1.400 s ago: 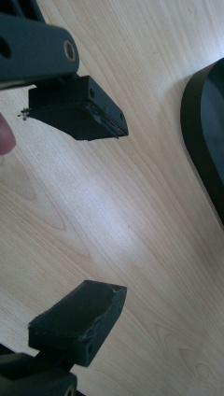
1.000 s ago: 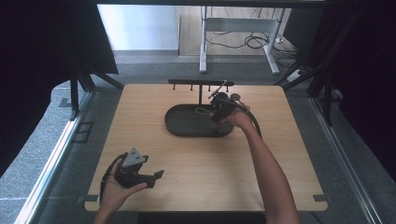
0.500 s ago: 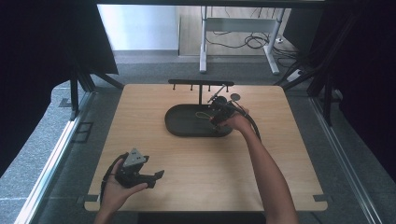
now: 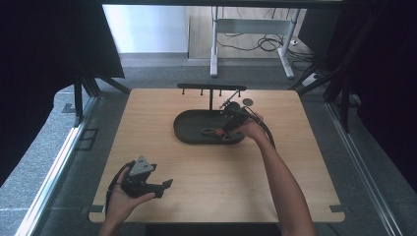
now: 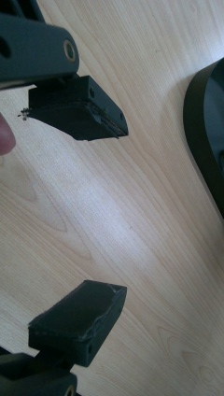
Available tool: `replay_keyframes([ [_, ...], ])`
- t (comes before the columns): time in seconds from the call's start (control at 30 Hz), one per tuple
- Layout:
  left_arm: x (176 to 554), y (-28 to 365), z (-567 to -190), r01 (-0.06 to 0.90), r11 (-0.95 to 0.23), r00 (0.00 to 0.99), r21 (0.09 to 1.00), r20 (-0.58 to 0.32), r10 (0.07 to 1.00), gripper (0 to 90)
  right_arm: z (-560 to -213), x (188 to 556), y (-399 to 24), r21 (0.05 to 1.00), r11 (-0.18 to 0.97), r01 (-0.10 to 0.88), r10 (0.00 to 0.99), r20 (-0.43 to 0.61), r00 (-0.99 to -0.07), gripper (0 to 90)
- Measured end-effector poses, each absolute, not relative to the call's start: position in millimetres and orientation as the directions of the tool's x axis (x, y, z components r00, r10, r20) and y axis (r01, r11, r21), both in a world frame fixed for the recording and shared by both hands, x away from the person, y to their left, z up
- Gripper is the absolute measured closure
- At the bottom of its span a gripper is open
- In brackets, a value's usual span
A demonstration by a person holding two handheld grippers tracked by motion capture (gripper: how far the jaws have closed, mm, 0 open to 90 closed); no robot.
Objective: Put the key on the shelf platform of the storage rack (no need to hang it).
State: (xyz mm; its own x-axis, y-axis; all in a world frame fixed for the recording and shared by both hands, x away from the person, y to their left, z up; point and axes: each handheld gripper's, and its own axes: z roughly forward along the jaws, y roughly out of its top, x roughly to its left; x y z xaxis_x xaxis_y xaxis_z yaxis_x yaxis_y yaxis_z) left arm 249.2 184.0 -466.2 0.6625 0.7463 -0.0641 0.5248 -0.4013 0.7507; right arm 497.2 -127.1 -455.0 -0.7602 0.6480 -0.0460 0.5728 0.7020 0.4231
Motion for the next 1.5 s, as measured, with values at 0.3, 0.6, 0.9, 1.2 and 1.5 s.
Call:
replay_keyframes([
  [0.3, 249.2, 182.1, -466.8, 0.525, -0.403, 0.663, 0.750, -0.063, 0.746, 20.5, -443.7, 483.8, -133.7, 0.463, 0.685, 0.563, 0.652, -0.043, -0.757, 54.3],
  [0.6, 249.0, 179.4, -467.0, 0.522, -0.420, 0.670, 0.742, -0.053, 0.740, 20.5, -426.9, 453.6, -146.7, 0.538, 0.655, 0.530, 0.650, -0.044, -0.758, 47.8],
  [0.9, 249.2, 179.7, -467.3, 0.525, -0.416, 0.665, 0.742, -0.053, 0.745, 20.5, -422.2, 420.1, -172.4, 0.588, 0.631, 0.505, 0.638, -0.024, -0.769, 47.1],
  [1.2, 249.1, 181.5, -466.5, 0.526, -0.412, 0.659, 0.744, -0.050, 0.750, 20.5, -436.1, 385.1, -195.6, 0.610, 0.612, 0.504, 0.634, 0.003, -0.773, 46.3],
  [1.5, 248.3, 180.0, -465.6, 0.523, -0.422, 0.658, 0.740, -0.036, 0.752, 20.5, -454.7, 351.4, -220.4, 0.637, 0.572, 0.516, 0.650, 0.031, -0.759, 45.9],
])
